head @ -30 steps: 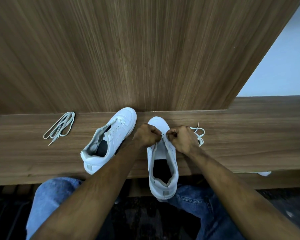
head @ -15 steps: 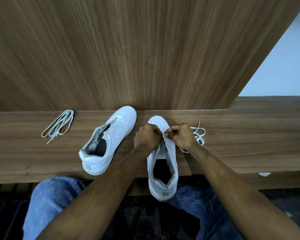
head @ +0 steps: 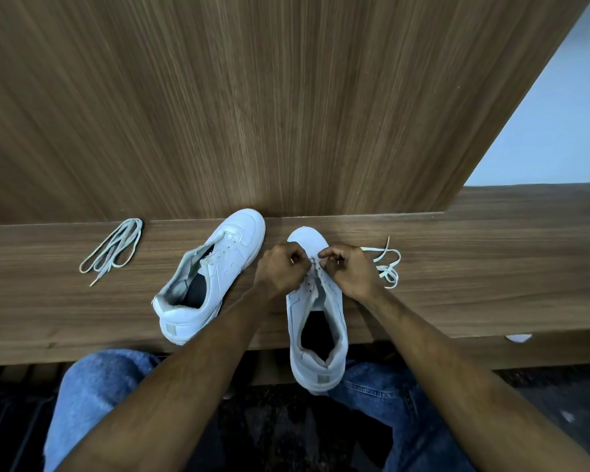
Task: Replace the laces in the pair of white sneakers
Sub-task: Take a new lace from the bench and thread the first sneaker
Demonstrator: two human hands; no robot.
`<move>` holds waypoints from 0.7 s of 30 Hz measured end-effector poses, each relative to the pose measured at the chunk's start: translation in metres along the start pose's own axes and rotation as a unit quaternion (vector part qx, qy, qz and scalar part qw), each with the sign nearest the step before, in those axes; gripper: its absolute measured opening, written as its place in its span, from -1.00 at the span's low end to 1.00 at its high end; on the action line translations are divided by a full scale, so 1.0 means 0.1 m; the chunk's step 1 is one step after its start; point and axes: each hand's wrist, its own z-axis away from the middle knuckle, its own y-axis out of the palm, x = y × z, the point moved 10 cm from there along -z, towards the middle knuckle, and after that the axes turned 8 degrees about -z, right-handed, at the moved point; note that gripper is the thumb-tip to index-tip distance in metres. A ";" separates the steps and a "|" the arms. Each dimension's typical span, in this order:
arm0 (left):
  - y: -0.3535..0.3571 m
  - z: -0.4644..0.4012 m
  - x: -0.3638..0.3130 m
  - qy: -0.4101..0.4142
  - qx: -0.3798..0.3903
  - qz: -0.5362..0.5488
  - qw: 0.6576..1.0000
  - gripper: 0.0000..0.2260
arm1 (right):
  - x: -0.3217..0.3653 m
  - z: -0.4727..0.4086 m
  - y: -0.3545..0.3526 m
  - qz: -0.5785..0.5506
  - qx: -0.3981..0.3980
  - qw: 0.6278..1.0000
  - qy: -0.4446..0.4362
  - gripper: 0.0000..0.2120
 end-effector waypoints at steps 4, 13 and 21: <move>-0.03 0.04 0.13 -0.063 0.018 0.174 0.983 -0.83 | 0.21 0.02 0.06 -0.023 0.011 0.999 -0.044 -0.80; -0.06 0.04 0.23 -0.087 -0.004 0.054 0.995 -0.83 | 0.32 -0.03 0.09 0.027 0.002 0.999 -0.025 -0.88; -0.09 0.06 0.11 -0.099 0.084 -0.044 0.991 -0.71 | 0.31 -0.04 0.10 0.054 0.016 0.998 -0.004 -0.95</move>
